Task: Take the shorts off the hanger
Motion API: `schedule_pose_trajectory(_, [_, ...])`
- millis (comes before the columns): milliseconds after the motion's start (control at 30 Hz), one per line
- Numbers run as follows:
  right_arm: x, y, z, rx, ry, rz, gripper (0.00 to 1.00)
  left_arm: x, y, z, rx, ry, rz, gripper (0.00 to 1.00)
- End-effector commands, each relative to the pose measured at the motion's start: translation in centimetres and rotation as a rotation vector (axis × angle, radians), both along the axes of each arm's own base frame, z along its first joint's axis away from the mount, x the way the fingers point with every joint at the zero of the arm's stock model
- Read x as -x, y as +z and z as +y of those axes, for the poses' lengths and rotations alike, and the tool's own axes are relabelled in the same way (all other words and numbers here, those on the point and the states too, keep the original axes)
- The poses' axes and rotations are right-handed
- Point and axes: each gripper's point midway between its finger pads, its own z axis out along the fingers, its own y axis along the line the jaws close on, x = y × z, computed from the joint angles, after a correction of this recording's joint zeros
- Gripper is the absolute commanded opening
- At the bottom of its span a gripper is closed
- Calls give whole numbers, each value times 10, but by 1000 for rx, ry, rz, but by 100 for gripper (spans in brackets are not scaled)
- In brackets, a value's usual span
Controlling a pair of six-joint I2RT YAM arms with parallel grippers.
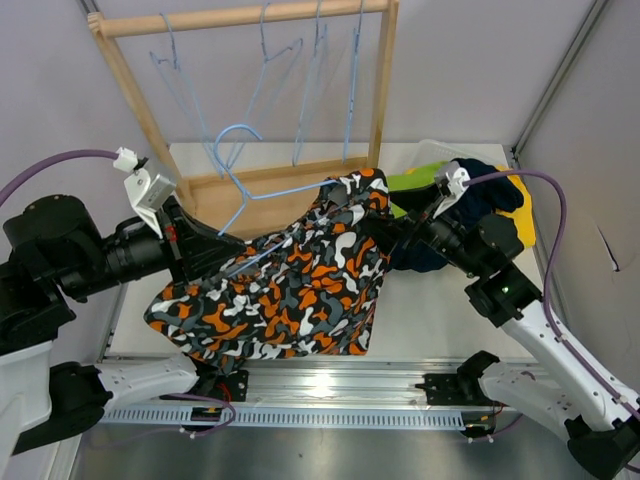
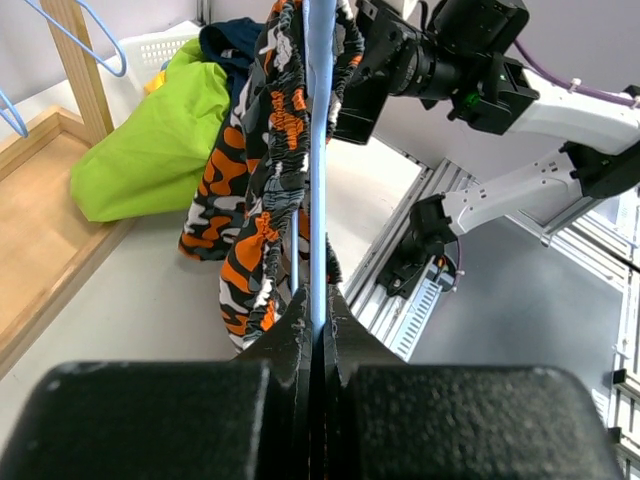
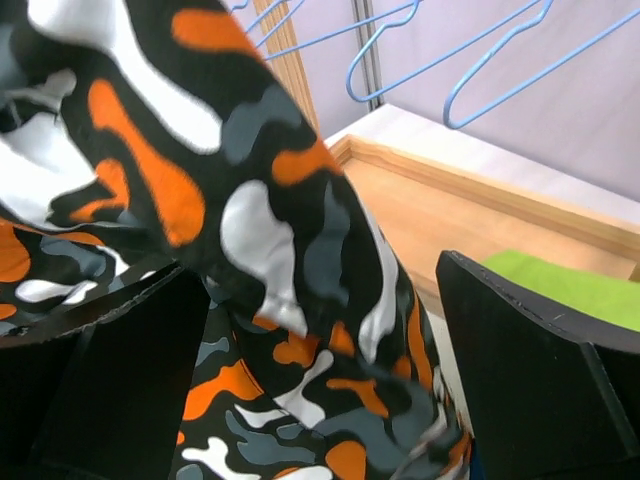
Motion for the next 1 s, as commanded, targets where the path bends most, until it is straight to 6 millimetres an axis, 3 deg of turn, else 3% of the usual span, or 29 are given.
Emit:
schedule_pose_trajectory(0, [-3,37,4,-99,-8,-109,99,0,16,-1,52,-8,-59,0])
schedule_pose_trajectory(67, [4,26,15,-110,64,-91,83,-2,15,-1,49,-1,-66,0])
schedule_pose_trajectory(100, [8,27,21,-121,105,-113,65,-3,13,-2,43,-2,-66,0])
schedule_pose_trajectory(133, [11,24,27,-114,144,-110,10,-6,11,-1,35,17,-65,0])
schedule_pose_trajectory(167, [14,20,33,-108,177,-97,0,-8,9,1,20,28,-69,0])
schedule_pose_trajectory(233, [11,12,40,-89,181,-87,0,-12,3,4,-2,55,-66,0])
schedule_pose_trajectory(333, [3,15,31,-78,105,-104,0,-17,-10,10,-45,92,-48,0])
schedule_pose_trajectory(567, [-32,37,-39,-88,-112,-151,0,-26,-45,36,-143,228,9,0])
schedule_pose_trajectory(600, [-43,41,-60,-98,-167,-159,0,-24,-45,38,-141,230,10,0])
schedule_pose_trajectory(733, [-53,40,-93,-118,-219,-138,0,-19,-46,47,-135,242,9,0])
schedule_pose_trajectory(967, [-77,24,-119,-141,-266,-65,0,-8,-37,50,-92,208,-10,0])
